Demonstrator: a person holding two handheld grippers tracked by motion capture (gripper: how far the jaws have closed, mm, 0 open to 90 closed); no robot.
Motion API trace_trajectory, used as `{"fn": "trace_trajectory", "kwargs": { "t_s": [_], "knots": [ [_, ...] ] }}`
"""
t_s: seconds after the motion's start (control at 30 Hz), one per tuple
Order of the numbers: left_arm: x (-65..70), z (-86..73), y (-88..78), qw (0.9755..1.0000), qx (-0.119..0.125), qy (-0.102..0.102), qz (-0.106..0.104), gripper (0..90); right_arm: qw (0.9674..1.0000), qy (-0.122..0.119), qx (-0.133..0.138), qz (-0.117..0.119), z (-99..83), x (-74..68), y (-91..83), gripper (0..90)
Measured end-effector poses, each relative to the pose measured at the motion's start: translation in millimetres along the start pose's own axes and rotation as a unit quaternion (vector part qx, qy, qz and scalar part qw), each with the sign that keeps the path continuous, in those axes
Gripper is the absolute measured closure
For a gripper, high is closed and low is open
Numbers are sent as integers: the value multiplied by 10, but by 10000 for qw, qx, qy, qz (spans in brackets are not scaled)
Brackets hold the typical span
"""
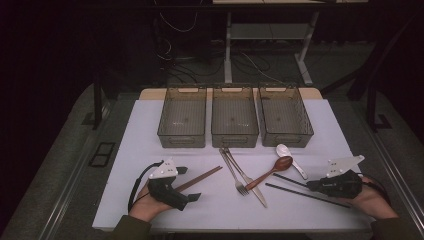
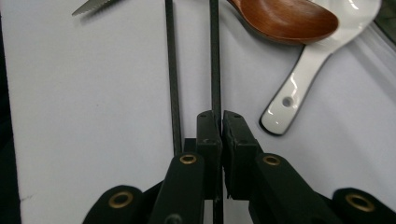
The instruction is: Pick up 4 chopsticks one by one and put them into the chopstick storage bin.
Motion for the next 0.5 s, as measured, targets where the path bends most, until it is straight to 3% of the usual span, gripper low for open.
{"fn": "trace_trajectory", "kwargs": {
  "t_s": [0.5],
  "knots": [
    [-2,-31,22,10000,-25,2,1,0,9994,17,351,53,138,-45,-72,856]
  ]
}}
Point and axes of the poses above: each handheld gripper's, and its own axes: y roughly forward along the jaws, z roughly out of its top, x roughly to its right, the point moved 5 cm from there along y, roughly forward along the jaws, and after that the axes turned 7 degrees about -y, right-handed, at the moved point
